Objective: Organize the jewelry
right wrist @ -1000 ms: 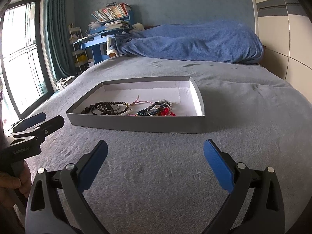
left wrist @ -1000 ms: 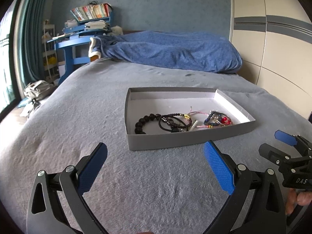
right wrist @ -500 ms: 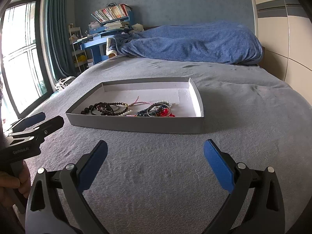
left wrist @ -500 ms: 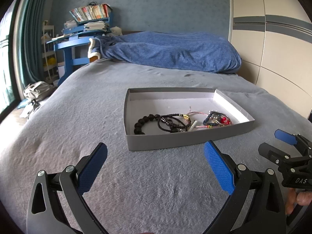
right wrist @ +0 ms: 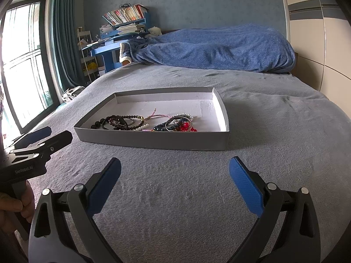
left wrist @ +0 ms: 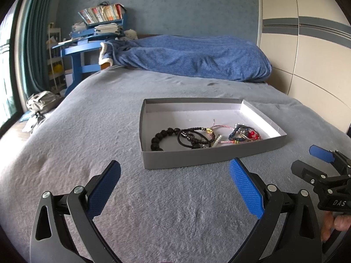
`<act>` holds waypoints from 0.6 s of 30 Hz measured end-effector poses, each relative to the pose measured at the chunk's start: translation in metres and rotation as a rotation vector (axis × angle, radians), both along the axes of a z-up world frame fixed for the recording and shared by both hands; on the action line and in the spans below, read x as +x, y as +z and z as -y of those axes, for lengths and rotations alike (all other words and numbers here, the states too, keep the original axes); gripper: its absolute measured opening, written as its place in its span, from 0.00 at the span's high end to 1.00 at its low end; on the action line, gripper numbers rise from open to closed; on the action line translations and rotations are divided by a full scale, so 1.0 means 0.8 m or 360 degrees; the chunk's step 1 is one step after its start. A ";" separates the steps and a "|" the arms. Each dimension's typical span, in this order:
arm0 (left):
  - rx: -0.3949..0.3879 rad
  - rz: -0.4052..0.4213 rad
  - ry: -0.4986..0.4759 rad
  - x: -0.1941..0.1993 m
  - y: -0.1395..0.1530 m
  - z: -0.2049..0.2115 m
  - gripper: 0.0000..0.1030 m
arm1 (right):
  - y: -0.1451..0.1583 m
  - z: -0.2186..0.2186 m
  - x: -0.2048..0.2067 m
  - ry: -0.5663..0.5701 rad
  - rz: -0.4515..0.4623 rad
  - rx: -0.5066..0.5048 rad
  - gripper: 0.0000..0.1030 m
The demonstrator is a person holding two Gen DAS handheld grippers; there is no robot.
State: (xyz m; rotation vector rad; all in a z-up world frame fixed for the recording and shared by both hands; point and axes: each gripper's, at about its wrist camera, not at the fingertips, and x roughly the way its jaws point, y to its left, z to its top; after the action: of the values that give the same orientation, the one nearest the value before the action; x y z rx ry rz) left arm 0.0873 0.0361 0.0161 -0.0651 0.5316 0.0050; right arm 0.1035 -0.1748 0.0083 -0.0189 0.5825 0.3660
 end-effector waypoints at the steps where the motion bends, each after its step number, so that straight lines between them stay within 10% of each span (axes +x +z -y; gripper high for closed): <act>1: 0.0000 0.0000 0.0000 0.000 0.000 0.000 0.05 | 0.000 0.000 0.000 0.0000 0.0000 0.0000 0.05; 18: -0.0004 -0.0008 0.0000 0.002 -0.001 -0.001 0.05 | 0.000 -0.001 0.000 0.0000 0.0000 0.0000 0.05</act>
State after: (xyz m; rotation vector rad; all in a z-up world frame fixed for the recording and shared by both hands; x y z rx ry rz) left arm 0.0885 0.0367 0.0150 -0.0675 0.5365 0.0042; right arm 0.1032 -0.1744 0.0080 -0.0189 0.5823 0.3660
